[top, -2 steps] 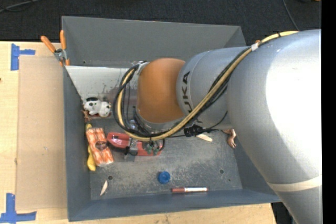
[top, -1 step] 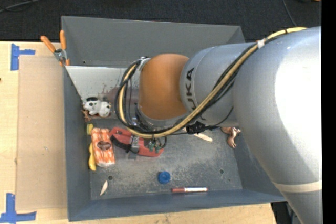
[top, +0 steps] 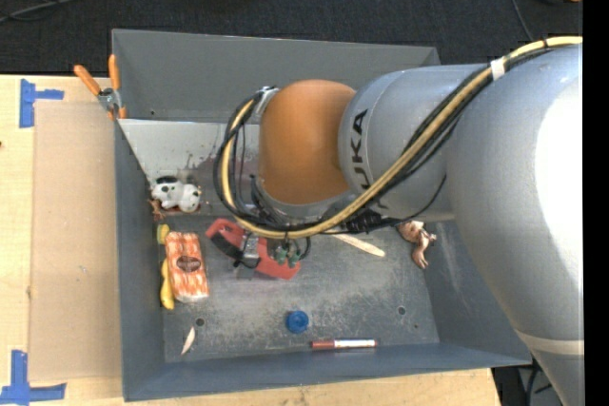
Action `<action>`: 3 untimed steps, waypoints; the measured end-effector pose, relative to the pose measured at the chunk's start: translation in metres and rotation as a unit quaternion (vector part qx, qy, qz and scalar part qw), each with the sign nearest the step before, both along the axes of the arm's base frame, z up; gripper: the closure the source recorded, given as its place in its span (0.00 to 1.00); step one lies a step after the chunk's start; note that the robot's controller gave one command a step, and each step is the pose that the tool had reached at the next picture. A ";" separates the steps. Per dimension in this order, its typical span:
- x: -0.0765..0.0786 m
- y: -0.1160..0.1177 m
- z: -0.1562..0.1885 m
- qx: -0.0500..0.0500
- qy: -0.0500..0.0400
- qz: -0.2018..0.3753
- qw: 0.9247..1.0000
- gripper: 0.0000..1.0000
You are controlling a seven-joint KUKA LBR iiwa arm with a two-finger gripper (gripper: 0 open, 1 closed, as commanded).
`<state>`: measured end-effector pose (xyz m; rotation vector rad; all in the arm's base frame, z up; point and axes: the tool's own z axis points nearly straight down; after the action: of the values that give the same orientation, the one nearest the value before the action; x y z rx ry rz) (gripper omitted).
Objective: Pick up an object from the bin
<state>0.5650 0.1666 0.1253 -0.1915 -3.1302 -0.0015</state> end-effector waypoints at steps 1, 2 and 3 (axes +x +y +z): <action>0.001 0.000 0.027 0.001 -0.002 -0.001 1.000 1.00; 0.001 -0.001 0.050 0.000 -0.001 -0.001 1.000 1.00; 0.000 -0.001 0.090 0.000 0.001 -0.002 1.000 1.00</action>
Offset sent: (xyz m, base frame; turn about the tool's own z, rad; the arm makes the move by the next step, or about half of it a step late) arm 0.0013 0.0002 0.0610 0.0003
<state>0.5654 0.1653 0.2154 -0.1968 -3.1286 -0.0017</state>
